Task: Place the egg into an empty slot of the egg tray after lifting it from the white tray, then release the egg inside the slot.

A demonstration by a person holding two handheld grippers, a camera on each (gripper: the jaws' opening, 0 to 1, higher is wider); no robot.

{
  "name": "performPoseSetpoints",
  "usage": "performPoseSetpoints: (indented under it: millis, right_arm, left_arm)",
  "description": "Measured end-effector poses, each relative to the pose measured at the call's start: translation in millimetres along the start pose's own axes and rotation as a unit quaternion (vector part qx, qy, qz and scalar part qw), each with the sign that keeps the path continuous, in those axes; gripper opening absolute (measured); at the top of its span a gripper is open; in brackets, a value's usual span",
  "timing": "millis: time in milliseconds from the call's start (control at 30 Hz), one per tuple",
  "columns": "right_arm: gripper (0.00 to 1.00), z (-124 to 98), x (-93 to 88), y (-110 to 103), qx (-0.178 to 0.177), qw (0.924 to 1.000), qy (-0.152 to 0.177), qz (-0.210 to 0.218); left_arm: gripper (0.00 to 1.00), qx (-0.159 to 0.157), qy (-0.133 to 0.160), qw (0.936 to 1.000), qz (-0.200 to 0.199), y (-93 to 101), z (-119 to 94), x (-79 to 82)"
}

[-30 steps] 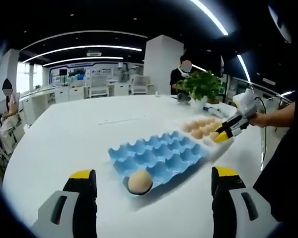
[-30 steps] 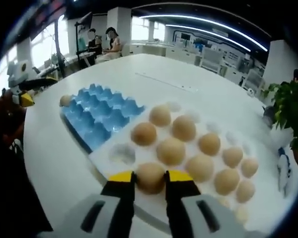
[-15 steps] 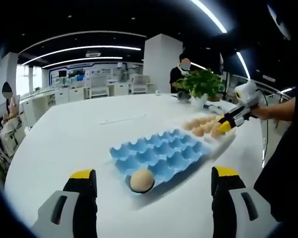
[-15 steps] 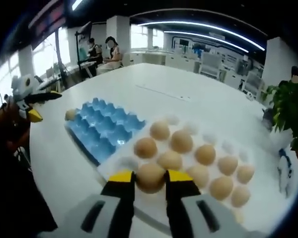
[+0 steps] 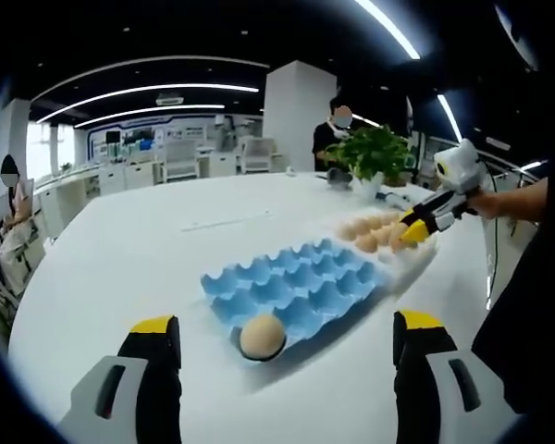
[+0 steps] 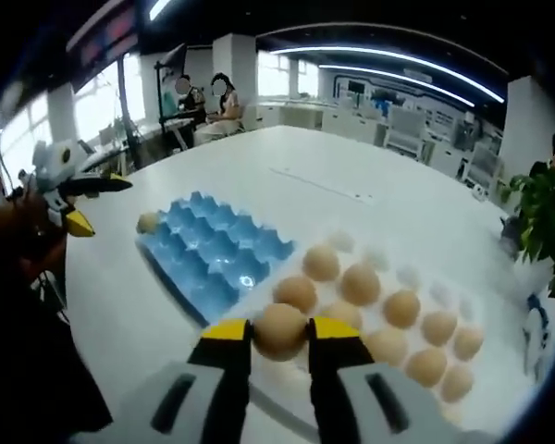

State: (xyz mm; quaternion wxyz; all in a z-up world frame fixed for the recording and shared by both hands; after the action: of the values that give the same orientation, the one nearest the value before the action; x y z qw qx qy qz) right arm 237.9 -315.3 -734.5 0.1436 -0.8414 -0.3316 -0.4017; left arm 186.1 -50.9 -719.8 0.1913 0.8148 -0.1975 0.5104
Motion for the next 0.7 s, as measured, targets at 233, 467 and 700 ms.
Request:
performPoseSetpoints:
  millis: [233,467,700]
  right_arm:
    - [0.23,9.0,4.1,-15.7,0.024,0.9996,-0.002,-0.015]
    - [0.23,21.6,15.4,-36.2,0.052,0.9982,0.004,-0.03]
    - [0.23,37.8,33.1,-66.1,0.093,0.9945,0.018,-0.046]
  left_arm:
    - [0.97,0.001,0.002,1.0,0.003,0.0,0.0,1.4]
    - [0.98,0.005,0.001,0.9999,0.015,-1.6,-0.2,1.7]
    - [0.97,0.0,-0.002,0.9999,0.014,0.0,0.6,0.7]
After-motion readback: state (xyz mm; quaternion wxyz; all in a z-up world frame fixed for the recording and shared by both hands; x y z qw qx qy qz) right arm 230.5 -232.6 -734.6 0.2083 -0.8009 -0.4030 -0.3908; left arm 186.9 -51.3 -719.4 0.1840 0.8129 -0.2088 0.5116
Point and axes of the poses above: the point that each gripper's makers call its tool centre point, and the gripper's own axes: z roughly forward along the fingers, y roughly to its right, x roughly out of its top, the point moved 1 cm from there along -z, roughly backward along the fingers, and after that the axes turned 1 degree about -z, right-handed, at the moved point
